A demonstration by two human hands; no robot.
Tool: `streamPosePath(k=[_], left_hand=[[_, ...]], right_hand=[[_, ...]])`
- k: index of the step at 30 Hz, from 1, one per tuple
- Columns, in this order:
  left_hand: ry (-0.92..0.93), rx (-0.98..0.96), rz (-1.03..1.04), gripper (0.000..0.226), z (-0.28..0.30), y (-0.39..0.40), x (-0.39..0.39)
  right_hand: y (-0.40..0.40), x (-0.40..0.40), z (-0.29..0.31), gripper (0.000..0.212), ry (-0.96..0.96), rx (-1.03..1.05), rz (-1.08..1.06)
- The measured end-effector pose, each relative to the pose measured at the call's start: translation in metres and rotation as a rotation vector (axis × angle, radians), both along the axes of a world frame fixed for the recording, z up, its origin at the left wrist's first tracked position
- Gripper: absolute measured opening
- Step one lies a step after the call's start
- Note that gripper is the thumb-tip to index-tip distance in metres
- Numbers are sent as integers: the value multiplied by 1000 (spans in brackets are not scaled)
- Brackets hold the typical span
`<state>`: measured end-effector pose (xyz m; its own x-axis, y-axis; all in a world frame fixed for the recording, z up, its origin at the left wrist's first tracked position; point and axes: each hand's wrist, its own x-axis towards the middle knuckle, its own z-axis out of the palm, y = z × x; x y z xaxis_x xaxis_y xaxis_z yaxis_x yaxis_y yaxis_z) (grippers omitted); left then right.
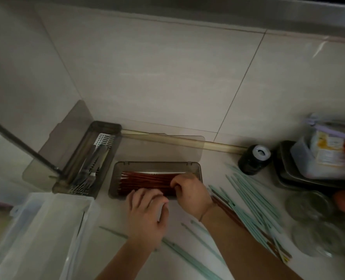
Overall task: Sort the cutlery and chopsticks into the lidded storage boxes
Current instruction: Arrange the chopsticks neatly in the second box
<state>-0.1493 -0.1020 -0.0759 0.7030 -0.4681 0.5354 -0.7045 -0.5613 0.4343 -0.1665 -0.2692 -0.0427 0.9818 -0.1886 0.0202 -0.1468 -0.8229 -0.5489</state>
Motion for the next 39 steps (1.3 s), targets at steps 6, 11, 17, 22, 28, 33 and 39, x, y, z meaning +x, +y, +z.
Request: streamPosePath(k=[6, 11, 17, 22, 28, 33, 39], left_hand=[[90, 75, -661, 7, 1, -44, -24], [120, 286, -707, 17, -10, -95, -40], [104, 375, -649, 14, -24, -116, -60], [88, 373, -619, 16, -25, -120, -62], [86, 469, -599, 37, -24, -113, -70], [95, 515, -552, 23, -20, -114, -78], [80, 531, -504, 22, -23, -99, -80]], right_hand=[[-48, -128, -13, 13, -356, -147, -497], [-76, -215, -36, 21, -91, -244, -725], [-79, -233, -40, 29, 29, -245, -549], [-93, -227, -40, 26, 2, -228, -573], [-100, -224, -39, 26, -61, -297, -449], [-97, -233, -44, 15, -17, -331, -481], [-91, -243, -45, 12, -14, -430, -375]])
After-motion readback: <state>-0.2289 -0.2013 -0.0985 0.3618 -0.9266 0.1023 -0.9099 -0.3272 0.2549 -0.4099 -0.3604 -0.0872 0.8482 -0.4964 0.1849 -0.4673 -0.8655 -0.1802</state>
